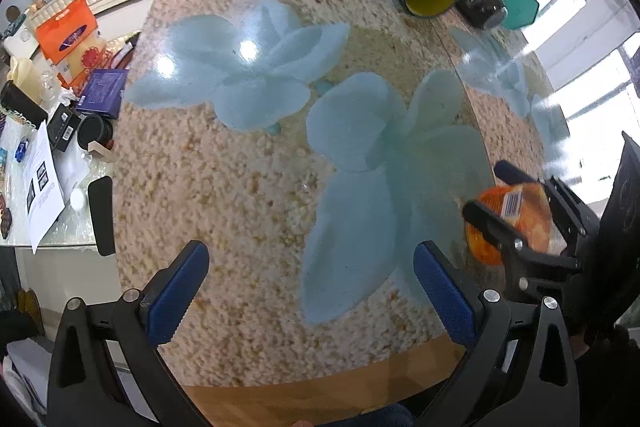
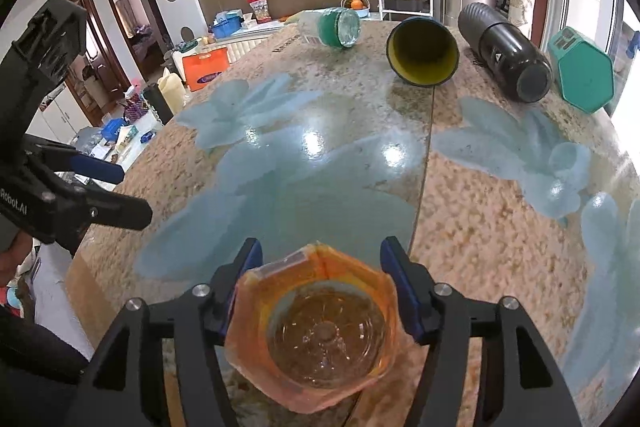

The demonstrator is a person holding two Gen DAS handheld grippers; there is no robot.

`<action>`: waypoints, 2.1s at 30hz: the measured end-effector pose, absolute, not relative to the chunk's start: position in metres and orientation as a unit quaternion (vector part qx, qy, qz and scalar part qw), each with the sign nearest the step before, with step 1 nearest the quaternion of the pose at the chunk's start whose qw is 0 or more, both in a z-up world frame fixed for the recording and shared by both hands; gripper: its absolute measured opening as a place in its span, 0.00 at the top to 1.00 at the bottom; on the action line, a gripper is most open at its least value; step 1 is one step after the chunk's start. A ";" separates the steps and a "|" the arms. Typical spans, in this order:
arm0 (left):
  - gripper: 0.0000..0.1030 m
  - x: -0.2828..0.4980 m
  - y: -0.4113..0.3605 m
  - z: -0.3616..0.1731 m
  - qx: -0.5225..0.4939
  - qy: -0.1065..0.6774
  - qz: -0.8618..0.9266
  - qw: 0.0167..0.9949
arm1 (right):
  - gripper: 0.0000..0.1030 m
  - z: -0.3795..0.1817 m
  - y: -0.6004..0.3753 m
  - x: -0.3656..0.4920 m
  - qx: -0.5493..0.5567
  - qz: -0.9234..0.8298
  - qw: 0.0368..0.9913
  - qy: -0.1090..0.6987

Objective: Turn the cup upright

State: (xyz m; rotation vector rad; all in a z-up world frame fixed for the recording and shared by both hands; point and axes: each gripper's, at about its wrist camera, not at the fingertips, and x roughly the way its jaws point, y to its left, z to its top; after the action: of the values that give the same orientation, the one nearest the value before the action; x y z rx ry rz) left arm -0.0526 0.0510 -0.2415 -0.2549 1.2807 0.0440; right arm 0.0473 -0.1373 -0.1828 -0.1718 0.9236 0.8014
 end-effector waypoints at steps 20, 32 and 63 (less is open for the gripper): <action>0.00 -0.034 0.030 -0.170 -0.081 0.548 -0.007 0.832 | 0.00 -0.079 -0.178 0.066 -0.066 0.369 0.835 0.402; 0.00 -0.022 0.000 -0.094 -0.028 0.506 -0.011 0.862 | 0.00 -0.018 -0.195 0.071 -0.054 0.320 0.821 0.470; 0.00 -0.046 -0.012 -0.061 -0.031 0.495 -0.014 0.868 | 0.00 0.002 -0.201 0.058 -0.023 0.284 0.829 0.480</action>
State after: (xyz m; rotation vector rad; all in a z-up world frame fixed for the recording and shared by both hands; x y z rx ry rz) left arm -0.0464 -0.0123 -0.0607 -0.0650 1.0361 -0.0291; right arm 0.0576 -0.2006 0.0022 -0.0487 1.0196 0.6023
